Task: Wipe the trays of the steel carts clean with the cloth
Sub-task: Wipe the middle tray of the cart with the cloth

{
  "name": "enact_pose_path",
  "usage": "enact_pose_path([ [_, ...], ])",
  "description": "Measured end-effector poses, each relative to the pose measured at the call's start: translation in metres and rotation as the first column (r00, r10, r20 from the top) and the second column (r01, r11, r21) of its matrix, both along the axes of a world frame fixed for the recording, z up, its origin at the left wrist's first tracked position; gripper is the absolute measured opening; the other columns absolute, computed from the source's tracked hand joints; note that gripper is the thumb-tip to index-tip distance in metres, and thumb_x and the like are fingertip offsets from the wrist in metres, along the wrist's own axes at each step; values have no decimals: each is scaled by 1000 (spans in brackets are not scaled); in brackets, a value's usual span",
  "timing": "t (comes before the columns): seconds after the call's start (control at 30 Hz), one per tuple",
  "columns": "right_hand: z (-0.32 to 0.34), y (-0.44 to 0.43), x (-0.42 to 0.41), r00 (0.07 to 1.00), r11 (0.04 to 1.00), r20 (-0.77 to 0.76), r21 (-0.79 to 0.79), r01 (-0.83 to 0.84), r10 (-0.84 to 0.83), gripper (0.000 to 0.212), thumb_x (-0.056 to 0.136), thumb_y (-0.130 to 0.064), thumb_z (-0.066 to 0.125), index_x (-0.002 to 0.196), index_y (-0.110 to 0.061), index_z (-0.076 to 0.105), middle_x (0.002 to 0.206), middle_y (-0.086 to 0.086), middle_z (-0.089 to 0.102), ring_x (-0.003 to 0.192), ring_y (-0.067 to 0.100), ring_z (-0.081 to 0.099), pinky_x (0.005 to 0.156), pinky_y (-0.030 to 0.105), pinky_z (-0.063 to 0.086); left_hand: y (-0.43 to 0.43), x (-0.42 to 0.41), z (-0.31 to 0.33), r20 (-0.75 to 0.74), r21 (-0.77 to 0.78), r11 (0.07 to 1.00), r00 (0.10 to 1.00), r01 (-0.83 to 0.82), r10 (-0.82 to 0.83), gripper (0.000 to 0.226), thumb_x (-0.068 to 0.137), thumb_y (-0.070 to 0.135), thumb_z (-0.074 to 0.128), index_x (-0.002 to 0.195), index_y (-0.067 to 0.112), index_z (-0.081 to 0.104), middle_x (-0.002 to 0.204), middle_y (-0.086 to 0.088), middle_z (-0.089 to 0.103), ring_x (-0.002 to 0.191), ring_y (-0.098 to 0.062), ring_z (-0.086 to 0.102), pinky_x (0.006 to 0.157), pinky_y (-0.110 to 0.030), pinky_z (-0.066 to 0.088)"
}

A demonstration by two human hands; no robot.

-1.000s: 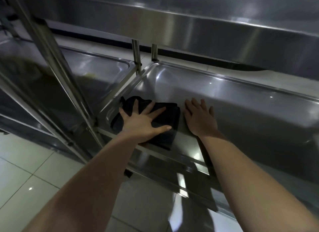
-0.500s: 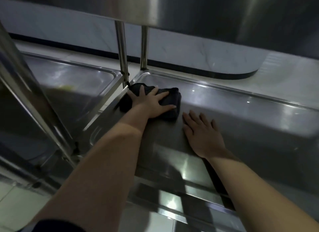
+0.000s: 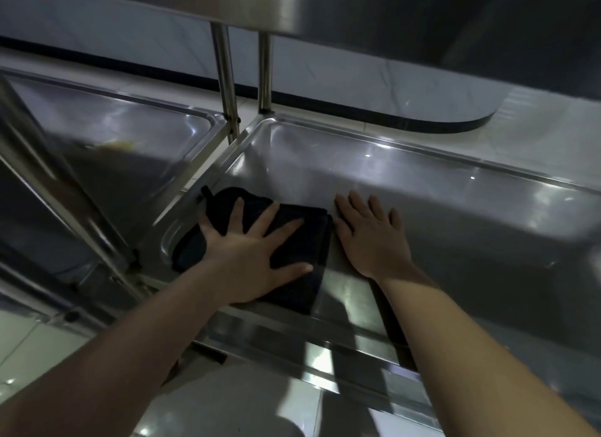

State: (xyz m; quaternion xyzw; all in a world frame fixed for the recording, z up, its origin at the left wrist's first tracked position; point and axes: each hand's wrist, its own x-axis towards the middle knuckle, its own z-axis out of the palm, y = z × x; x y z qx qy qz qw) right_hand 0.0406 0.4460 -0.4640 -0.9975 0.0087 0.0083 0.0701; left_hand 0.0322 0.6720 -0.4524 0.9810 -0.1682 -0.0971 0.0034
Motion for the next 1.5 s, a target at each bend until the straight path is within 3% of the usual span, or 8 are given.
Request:
enact_pose_path([
  [0.57,-8,-2,6,997,999,78,-38,-19,22,55,102,-49,17,155,-34,12,164,-6,8,150,26,6,118,53,6,-89,196,14,30,-10,999,999,-42,42,84,73,92,14,148,57,1,164,11,-6,147,-41,-10,95,-83,-8],
  [0.77,-7,-3,3,997,999,76,50,11,-15,52,102,-47,22,154,-37,17,163,-9,12,151,22,4,120,51,3,-72,160,12,23,4,1000,1000,-4,4,81,74,91,16,146,58,0,163,13,-6,147,-41,-11,99,-82,-5],
  [0.9,1,-3,0,973,975,69,62,215,-219,45,103,-39,24,146,-32,32,161,-2,20,148,40,4,115,65,1,-47,102,9,4,14,1000,1000,7,-7,81,72,93,13,143,61,-6,162,14,-10,146,-42,-14,101,-81,-5],
  [1.03,11,2,-3,974,973,-27,50,225,-224,48,103,-37,24,150,-30,27,163,1,16,147,45,6,115,65,2,-18,24,3,-61,24,999,998,-27,28,83,61,98,4,134,67,-19,158,19,-22,144,-38,-23,100,-79,-11],
  [1.13,20,3,-11,985,981,35,111,162,-167,39,102,-31,32,136,-22,49,148,7,42,139,36,32,113,61,11,-5,-18,2,-105,-14,995,990,-100,98,84,55,100,3,129,70,-22,155,22,-28,142,-37,-29,98,-78,-16],
  [1.23,27,6,-27,995,973,97,229,-1,-21,29,99,-25,39,116,-19,61,126,8,59,120,30,52,110,43,27,-6,-30,10,-100,-40,990,986,-137,132,79,65,97,9,135,69,-15,157,20,-25,143,-38,-28,99,-78,-15],
  [1.33,27,-3,-58,996,978,14,186,-90,89,40,99,-30,40,138,-25,49,152,-1,40,145,23,24,117,47,11,-12,-34,11,-56,-16,989,988,-145,144,79,67,96,7,137,67,-12,158,19,-22,144,-37,-24,101,-78,-13],
  [1.5,20,-75,-123,995,997,-94,66,-35,41,57,99,-57,29,152,-41,18,164,-10,8,151,19,-1,119,54,0,-2,-28,11,-74,-40,993,991,-111,108,84,56,101,4,133,72,-13,159,23,-16,146,-34,-19,102,-76,-11],
])
